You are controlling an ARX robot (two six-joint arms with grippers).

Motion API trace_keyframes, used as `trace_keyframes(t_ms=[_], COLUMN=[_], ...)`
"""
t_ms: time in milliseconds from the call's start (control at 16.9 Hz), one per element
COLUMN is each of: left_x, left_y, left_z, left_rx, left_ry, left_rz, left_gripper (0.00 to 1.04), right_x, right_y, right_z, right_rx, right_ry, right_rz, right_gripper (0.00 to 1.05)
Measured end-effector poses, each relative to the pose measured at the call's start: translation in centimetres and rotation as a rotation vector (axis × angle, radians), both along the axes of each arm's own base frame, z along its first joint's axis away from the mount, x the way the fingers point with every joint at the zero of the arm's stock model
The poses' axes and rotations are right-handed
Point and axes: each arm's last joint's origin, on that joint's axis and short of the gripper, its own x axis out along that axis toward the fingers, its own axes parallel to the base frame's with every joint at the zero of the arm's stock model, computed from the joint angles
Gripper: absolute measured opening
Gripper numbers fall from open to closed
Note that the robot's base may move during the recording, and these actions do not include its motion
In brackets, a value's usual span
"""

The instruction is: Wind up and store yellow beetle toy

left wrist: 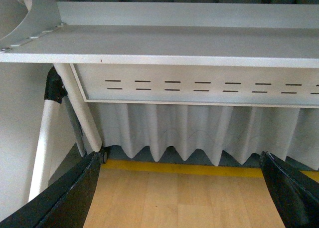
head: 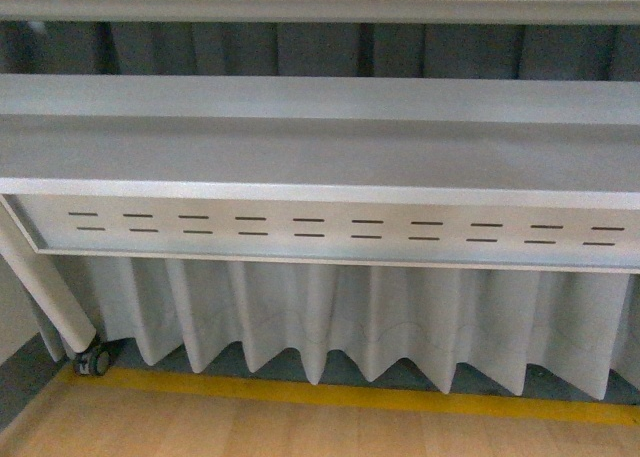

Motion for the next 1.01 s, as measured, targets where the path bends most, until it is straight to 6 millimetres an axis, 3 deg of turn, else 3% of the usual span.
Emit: trace_keyframes(t_ms=[1008], left_x=[0.0], left_y=[0.0], left_z=[0.0], left_rx=[0.0], left_ry=[0.0], left_rz=[0.0], left_gripper=[0.98], right_x=[0.0], right_y=[0.0], right_z=[0.0], right_rx=[0.0], right_ry=[0.0], right_rz=[0.0], right_gripper=[0.98])
